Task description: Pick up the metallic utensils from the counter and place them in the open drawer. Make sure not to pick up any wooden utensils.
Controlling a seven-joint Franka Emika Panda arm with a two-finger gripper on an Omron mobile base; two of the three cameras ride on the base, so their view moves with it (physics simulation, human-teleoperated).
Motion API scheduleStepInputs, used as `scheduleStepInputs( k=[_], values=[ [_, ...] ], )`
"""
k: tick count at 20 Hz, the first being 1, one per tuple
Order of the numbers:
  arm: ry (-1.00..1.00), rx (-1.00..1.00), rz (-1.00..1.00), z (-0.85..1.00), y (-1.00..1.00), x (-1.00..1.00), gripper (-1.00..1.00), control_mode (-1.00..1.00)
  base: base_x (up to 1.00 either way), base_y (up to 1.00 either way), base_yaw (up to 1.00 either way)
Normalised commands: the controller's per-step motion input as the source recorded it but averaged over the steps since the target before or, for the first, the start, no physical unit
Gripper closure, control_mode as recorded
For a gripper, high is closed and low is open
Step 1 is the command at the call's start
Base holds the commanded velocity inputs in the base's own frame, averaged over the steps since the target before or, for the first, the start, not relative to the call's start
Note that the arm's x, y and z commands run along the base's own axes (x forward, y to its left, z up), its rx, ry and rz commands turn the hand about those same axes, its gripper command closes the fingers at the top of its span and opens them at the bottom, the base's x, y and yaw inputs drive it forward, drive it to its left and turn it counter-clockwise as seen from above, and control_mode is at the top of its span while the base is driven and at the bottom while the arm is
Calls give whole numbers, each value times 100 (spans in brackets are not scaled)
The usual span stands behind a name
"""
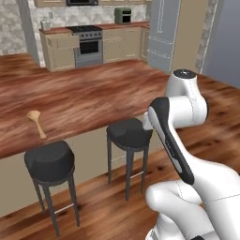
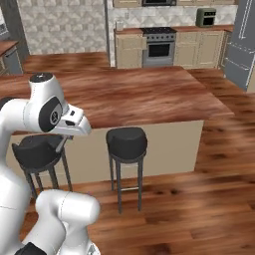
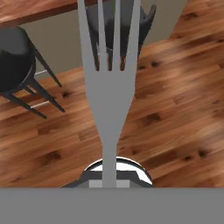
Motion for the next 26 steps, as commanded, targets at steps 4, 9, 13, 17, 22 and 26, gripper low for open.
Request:
scheduleStepInputs(
  k=[4,9,13,17,22,26],
  values=[
    [0,0,0,0,0,0,100,100,27,-100,-3],
    [0,0,0,0,0,0,100,100,47,-92,0],
    [0,0,0,0,0,0,100,100,58,-99,1],
    [0,0,0,0,0,0,100,100,62,-100,0],
    [0,0,0,0,0,0,100,100,75,-96,1],
    [0,0,0,0,0,0,100,100,81,-90,3]
  ],
)
